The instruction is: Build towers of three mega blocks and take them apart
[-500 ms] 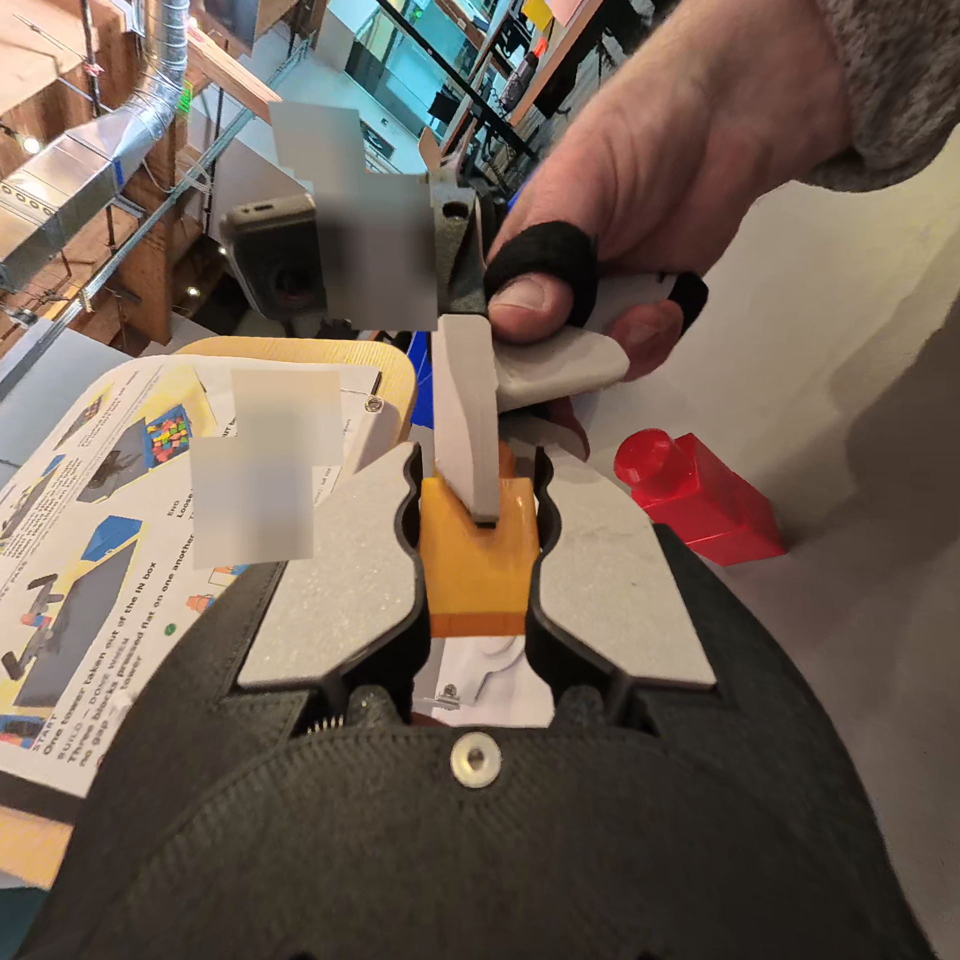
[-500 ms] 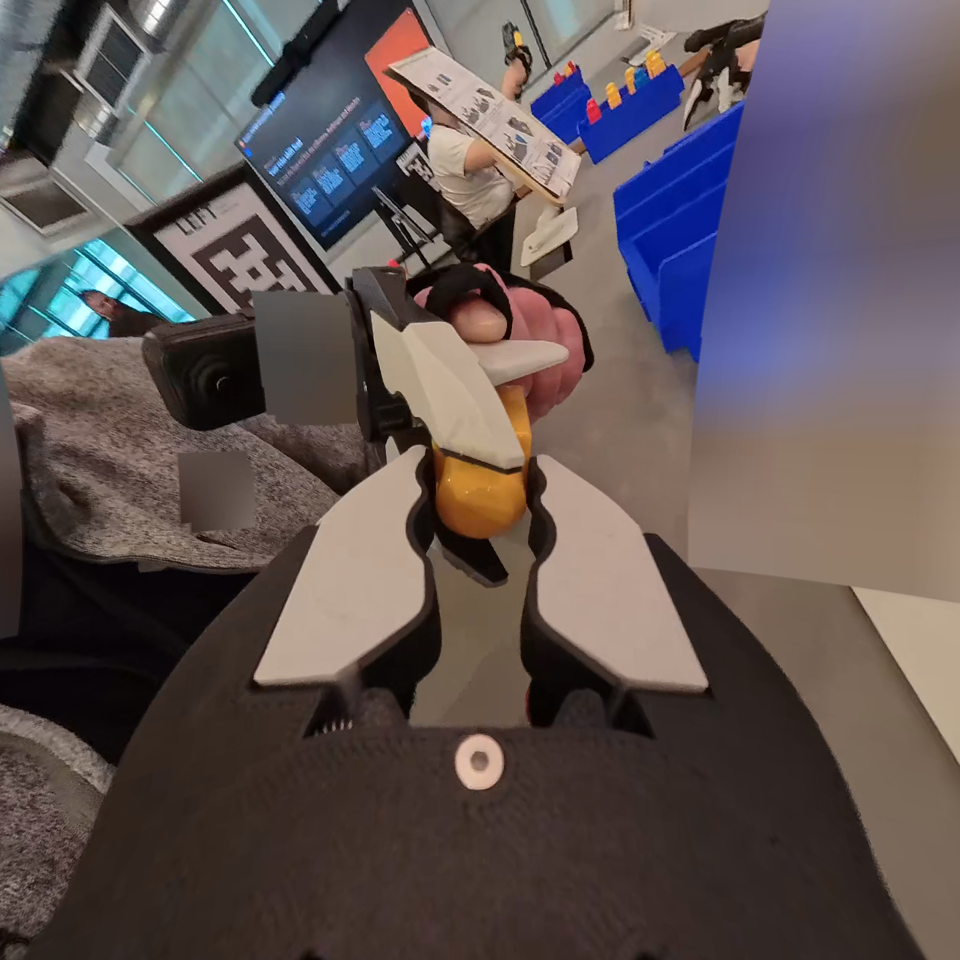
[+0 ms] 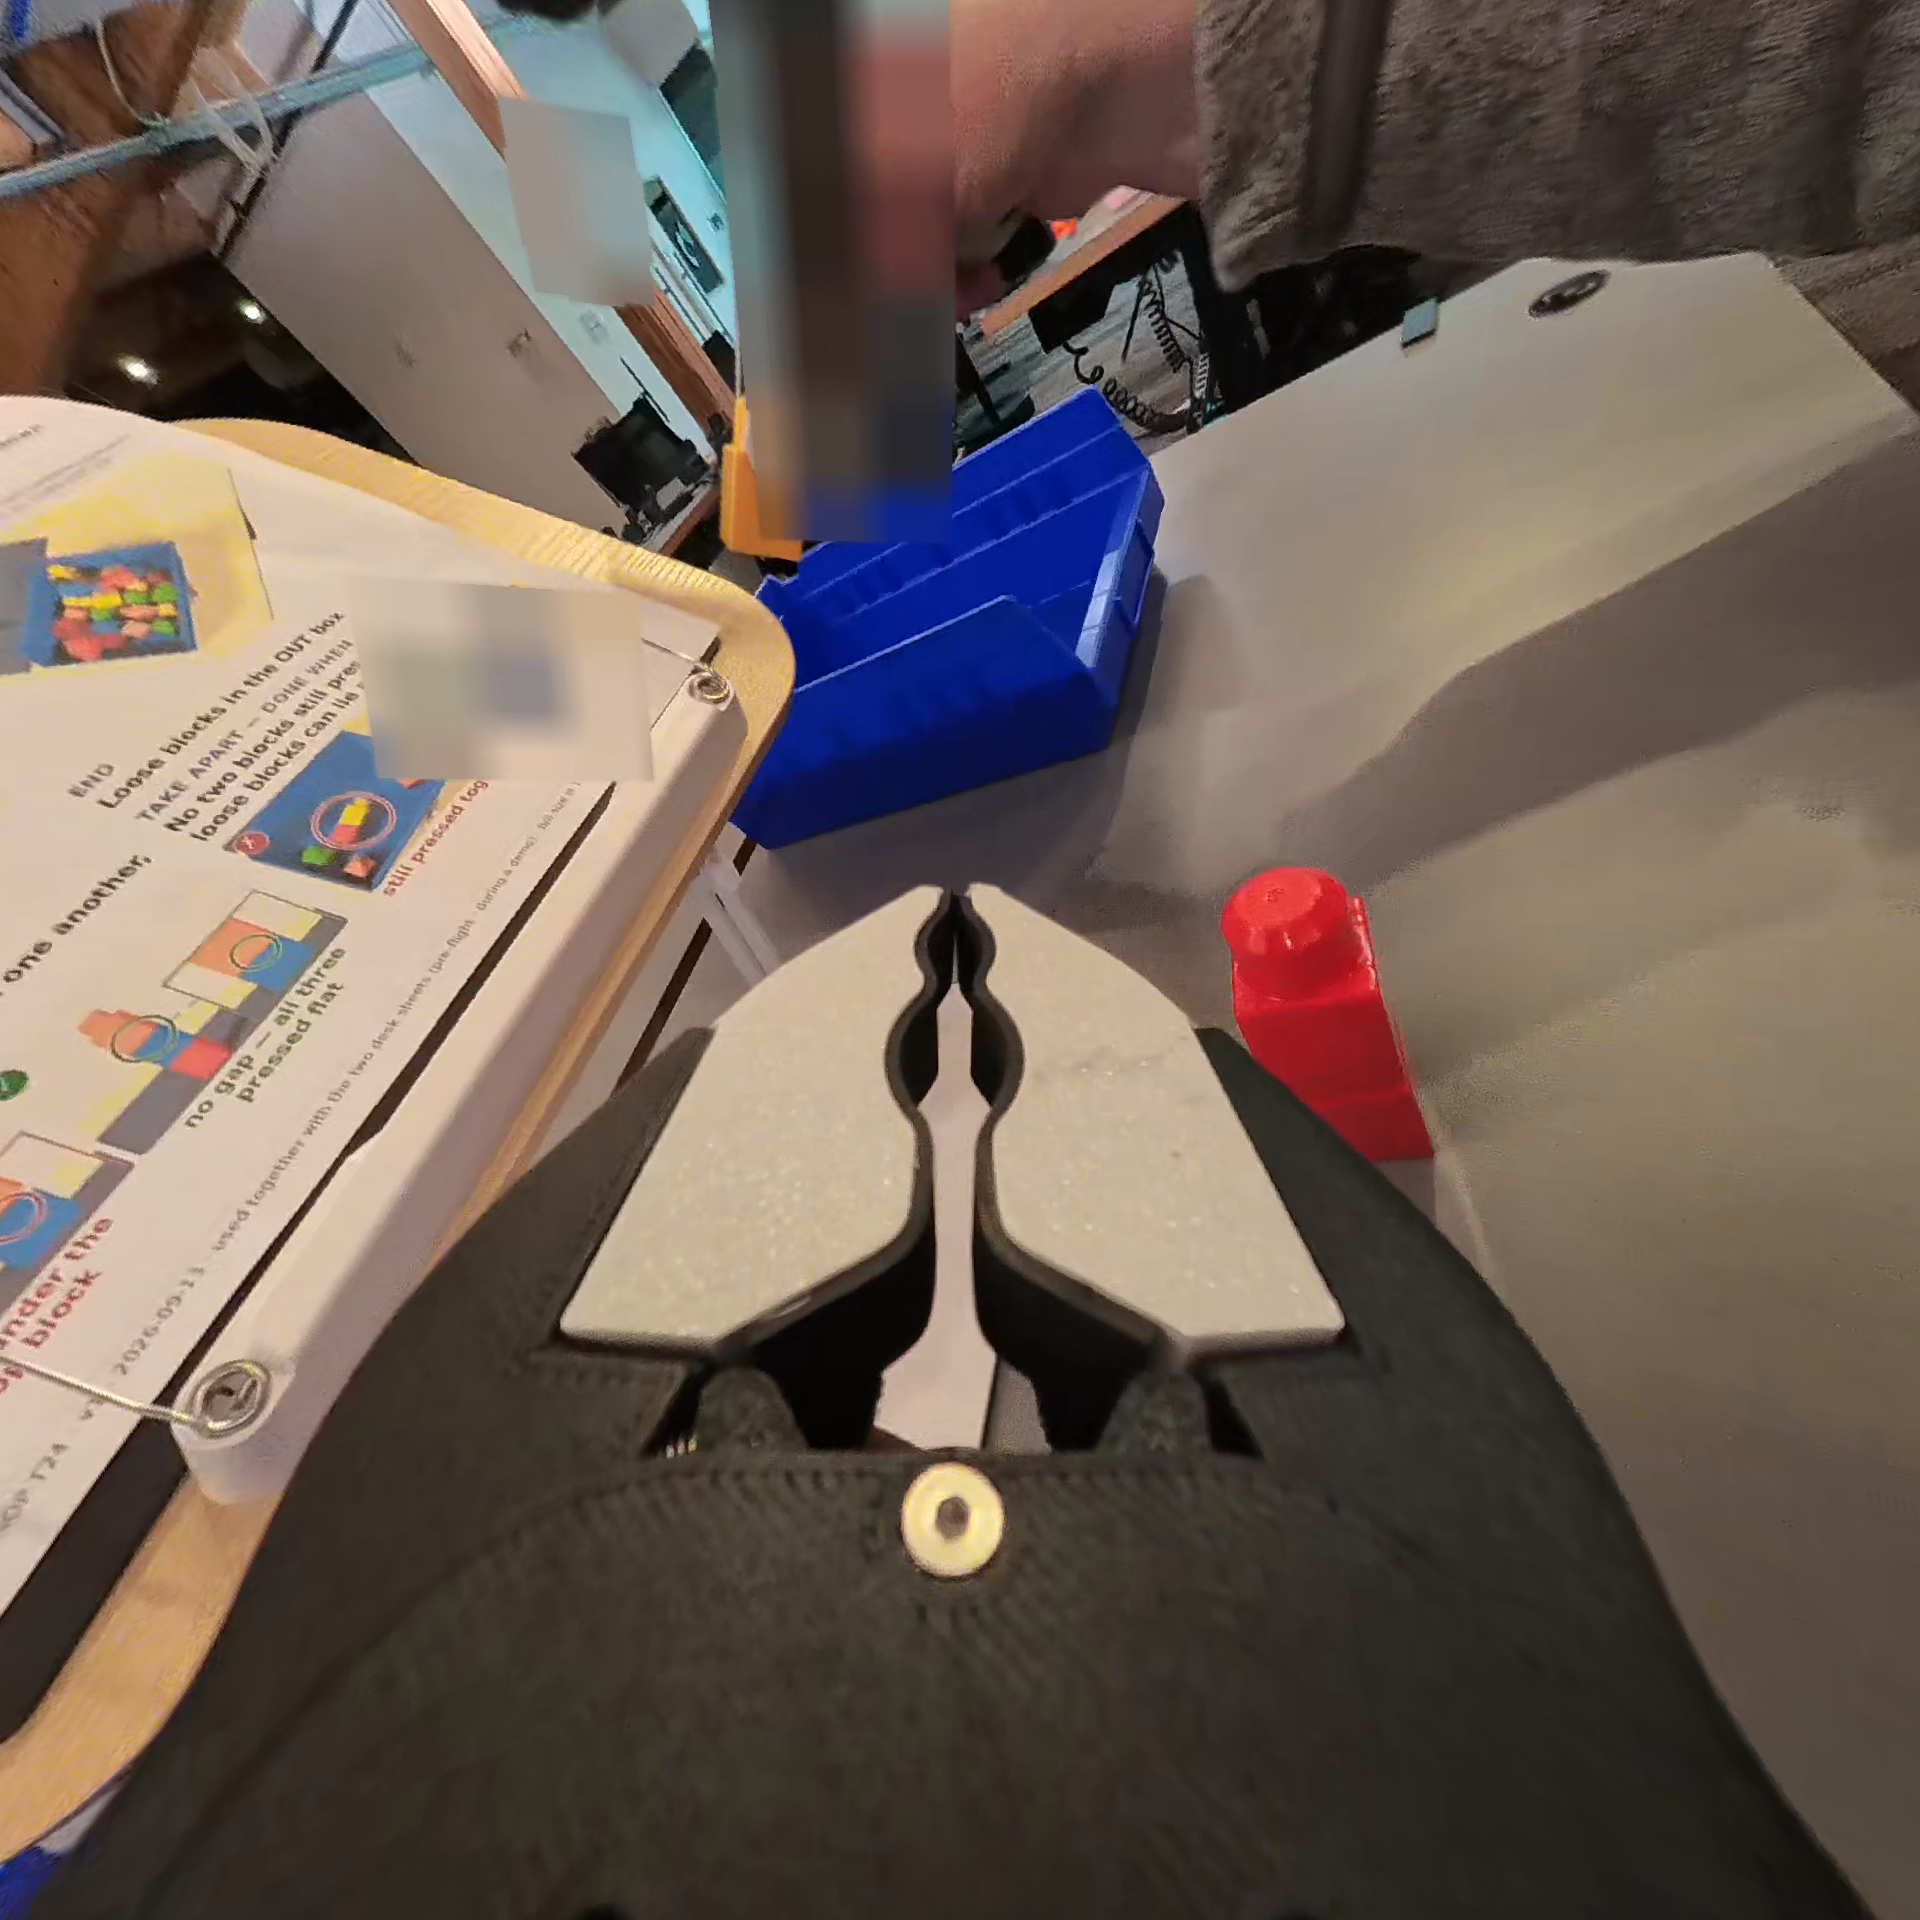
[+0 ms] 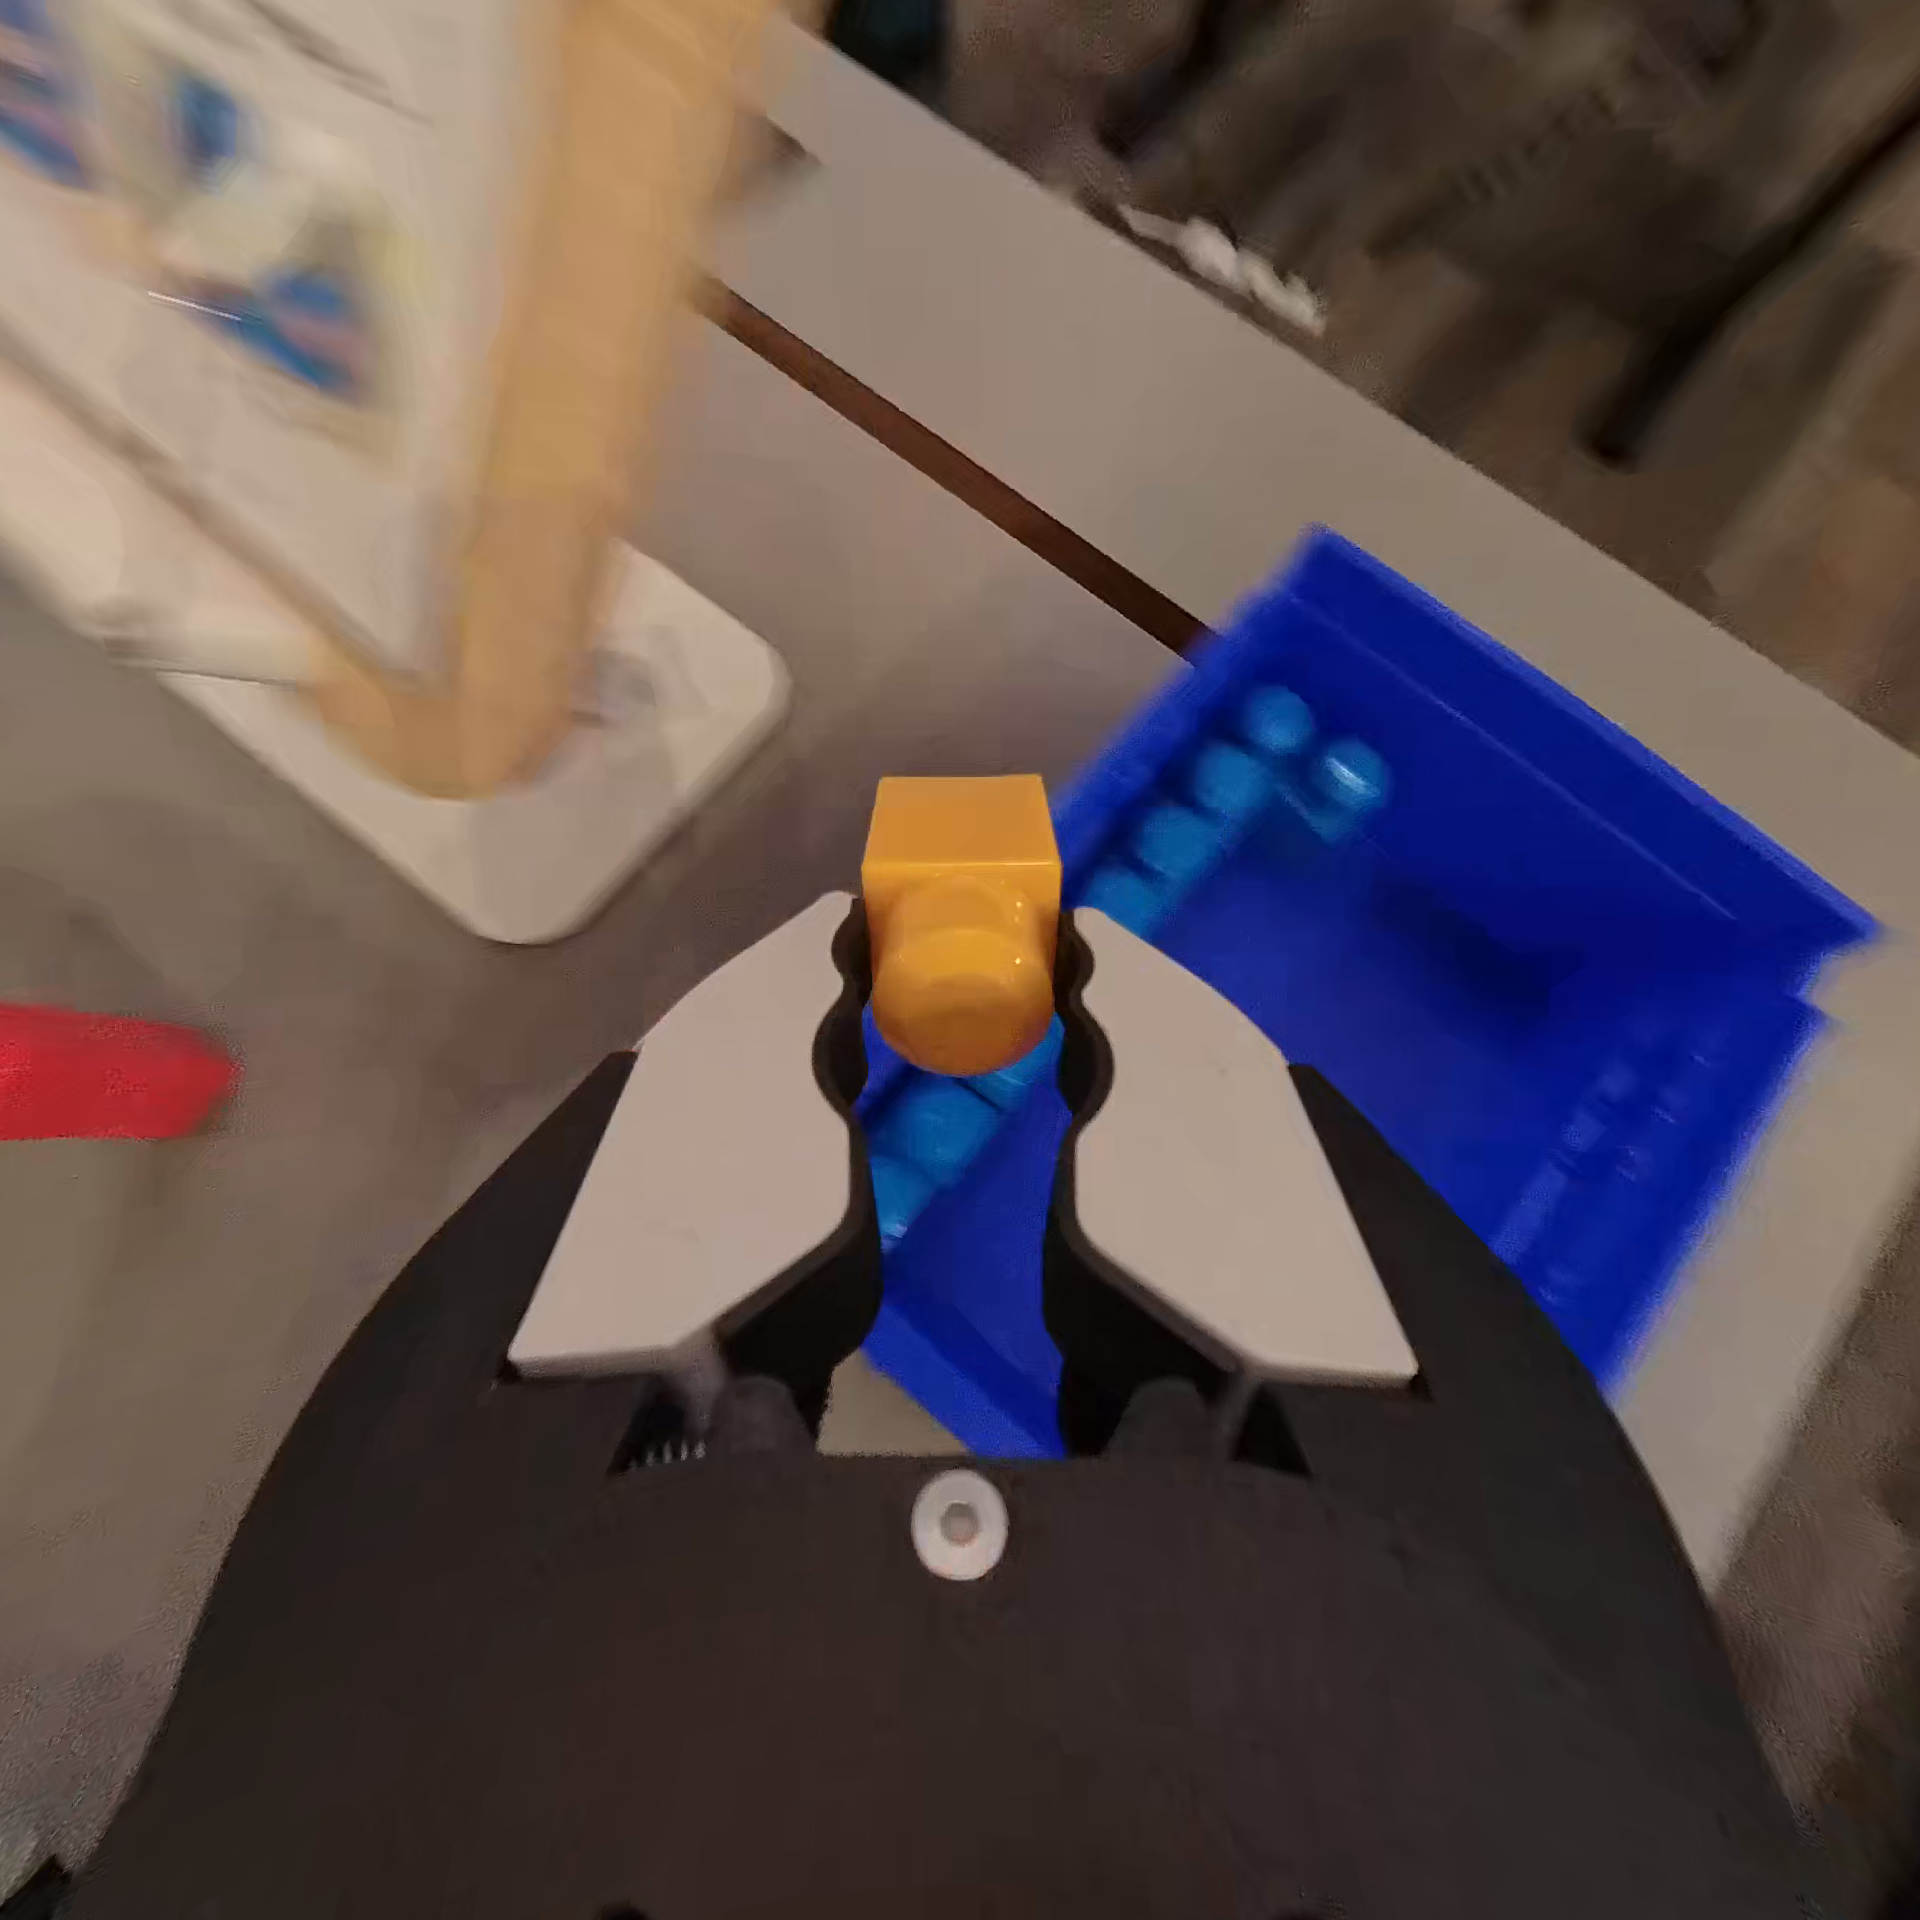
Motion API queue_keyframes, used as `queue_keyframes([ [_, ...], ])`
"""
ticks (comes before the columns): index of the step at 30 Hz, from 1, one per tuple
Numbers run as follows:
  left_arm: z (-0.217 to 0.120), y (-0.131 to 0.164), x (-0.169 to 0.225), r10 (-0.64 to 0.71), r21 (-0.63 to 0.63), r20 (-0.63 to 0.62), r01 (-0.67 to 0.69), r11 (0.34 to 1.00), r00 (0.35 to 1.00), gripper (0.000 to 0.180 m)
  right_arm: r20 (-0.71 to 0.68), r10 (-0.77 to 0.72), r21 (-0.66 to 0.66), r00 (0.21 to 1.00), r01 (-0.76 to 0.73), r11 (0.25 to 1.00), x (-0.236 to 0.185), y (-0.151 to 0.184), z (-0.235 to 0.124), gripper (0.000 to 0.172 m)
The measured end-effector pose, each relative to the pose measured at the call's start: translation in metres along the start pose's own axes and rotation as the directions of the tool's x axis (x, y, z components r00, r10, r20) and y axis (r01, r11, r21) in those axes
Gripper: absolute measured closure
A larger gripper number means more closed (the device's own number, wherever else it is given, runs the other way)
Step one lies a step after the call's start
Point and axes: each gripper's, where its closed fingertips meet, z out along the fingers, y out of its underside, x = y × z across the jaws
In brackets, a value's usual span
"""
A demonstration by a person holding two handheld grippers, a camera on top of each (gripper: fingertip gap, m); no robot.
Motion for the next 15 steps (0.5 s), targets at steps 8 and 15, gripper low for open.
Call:
queue_keyframes([
  [8, 0.01, 0.017, 0.002, -0.018, -0.061, -0.015, 0.017, 0.998, 1.0, 0.18, -0.233, 0.165, -0.287, 0.958, -0.23, 0.93, 0.128, 0.053, 0.075, 0.137],
  [15, 0.011, 0.023, 0.0, -0.038, -0.072, -0.021, 0.037, 0.997, 0.999, 0.18, -0.29, 0.231, -0.397, 0.929, -0.336, 0.854, 0.163, 0.081, 0.128, 0.137],
])
